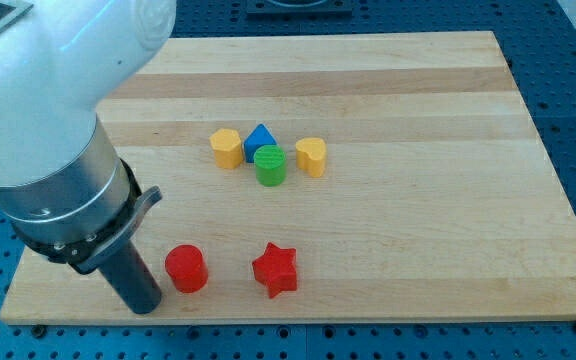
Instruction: Move the yellow hexagon above the yellow heart
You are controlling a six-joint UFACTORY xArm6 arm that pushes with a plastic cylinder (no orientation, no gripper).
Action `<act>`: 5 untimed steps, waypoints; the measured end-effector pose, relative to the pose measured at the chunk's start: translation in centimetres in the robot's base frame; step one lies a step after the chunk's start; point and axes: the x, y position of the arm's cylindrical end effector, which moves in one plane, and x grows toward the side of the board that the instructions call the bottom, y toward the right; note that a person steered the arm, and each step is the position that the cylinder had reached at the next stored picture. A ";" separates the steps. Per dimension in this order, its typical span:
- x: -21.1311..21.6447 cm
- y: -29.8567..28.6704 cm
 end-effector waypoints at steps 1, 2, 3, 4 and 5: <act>-1.4 0.1; -3.4 0.8; -6.1 2.0; -11.3 3.1; -15.4 5.1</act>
